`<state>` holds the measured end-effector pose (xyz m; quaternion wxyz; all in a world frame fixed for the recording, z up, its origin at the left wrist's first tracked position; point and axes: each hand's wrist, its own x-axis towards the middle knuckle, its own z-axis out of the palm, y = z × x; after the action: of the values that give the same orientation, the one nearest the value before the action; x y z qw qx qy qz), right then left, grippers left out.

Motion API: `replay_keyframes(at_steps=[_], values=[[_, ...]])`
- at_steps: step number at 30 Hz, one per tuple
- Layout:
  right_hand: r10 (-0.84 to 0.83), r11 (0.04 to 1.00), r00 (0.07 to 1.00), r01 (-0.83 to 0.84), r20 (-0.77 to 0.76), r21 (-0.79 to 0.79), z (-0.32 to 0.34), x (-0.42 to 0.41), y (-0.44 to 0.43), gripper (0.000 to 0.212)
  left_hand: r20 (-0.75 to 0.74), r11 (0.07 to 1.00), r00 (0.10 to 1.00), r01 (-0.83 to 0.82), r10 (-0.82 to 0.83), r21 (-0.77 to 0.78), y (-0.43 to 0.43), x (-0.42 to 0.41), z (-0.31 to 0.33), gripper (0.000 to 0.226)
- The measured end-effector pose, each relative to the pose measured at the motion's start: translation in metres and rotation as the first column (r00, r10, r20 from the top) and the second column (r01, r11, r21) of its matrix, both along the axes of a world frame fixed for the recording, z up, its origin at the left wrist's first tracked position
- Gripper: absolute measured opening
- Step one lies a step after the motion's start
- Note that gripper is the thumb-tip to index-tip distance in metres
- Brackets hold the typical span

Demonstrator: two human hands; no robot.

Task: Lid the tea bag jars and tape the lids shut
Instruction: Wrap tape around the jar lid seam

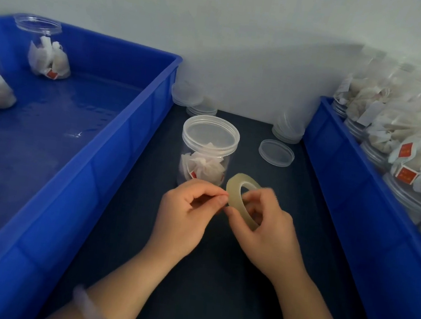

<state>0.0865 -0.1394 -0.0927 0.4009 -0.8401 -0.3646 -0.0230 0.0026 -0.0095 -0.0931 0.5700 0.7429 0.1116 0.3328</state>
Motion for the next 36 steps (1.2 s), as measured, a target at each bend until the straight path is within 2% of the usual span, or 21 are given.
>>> replay_keyframes(at_steps=[3, 5, 7, 9, 12, 15, 17, 19, 21, 23, 28, 36], values=[[-0.027, 1.0, 0.997, 0.026, -0.078, -0.01, 0.003, 0.006, -0.001, 0.045, 0.022, 0.998, 1.0, 0.008, -0.006, -0.055, -0.002, 0.0, 0.001, 0.018], [0.001, 0.997, 0.999, -0.005, -0.052, -0.072, 0.006, 0.006, -0.002, 0.035, 0.018, 0.992, 1.0, 0.015, -0.013, -0.127, -0.003, 0.0, 0.002, 0.018], [0.012, 0.998, 0.998, -0.016, -0.069, -0.06, 0.009, 0.005, -0.003, 0.014, 0.016, 0.975, 1.0, 0.014, -0.011, -0.223, -0.004, 0.001, 0.003, 0.015], [0.018, 0.999, 0.996, -0.022, -0.088, -0.048, 0.017, 0.006, -0.001, 0.009, 0.017, 0.971, 1.0, -0.006, 0.011, -0.241, -0.007, 0.001, 0.006, 0.014], [0.021, 0.995, 1.0, -0.019, 0.022, -0.096, 0.038, 0.016, 0.001, 0.013, 0.09, 0.993, 0.989, -0.115, 0.118, -0.039, -0.007, -0.002, 0.013, 0.015], [-0.01, 0.986, 0.997, 0.023, 0.078, -0.168, 0.058, 0.029, 0.0, 0.022, 0.303, 0.912, 0.923, -0.32, 0.238, 0.256, 0.01, -0.005, 0.026, 0.008], [-0.004, 0.963, 0.995, 0.032, 0.104, -0.267, 0.066, 0.035, 0.003, 0.026, 0.367, 0.828, 0.882, -0.427, 0.295, 0.362, 0.024, 0.0, 0.032, 0.034], [0.026, 0.941, 0.992, 0.017, 0.121, -0.339, 0.07, 0.037, 0.009, 0.03, 0.243, 0.853, 0.93, -0.352, 0.274, 0.386, 0.033, 0.01, 0.033, 0.073], [0.056, 0.933, 0.99, -0.005, 0.13, -0.359, 0.074, 0.039, 0.015, 0.035, 0.069, 0.92, 0.984, -0.181, 0.167, 0.348, 0.036, 0.022, 0.032, 0.095], [0.072, 0.94, 0.989, -0.023, 0.13, -0.34, 0.075, 0.041, 0.021, 0.037, 0.013, 0.936, 0.994, -0.103, 0.105, 0.337, 0.04, 0.033, 0.025, 0.093], [0.098, 0.944, 0.987, -0.052, 0.128, -0.326, 0.07, 0.044, 0.033, 0.028, 0.17, 0.951, 0.974, -0.19, 0.151, 0.244, 0.045, 0.05, 0.007, 0.089], [0.09, 0.964, 0.99, -0.059, 0.11, -0.26, 0.064, 0.049, 0.036, 0.025, 0.217, 0.943, 0.963, -0.214, 0.16, 0.254, 0.047, 0.052, 0.002, 0.082]])
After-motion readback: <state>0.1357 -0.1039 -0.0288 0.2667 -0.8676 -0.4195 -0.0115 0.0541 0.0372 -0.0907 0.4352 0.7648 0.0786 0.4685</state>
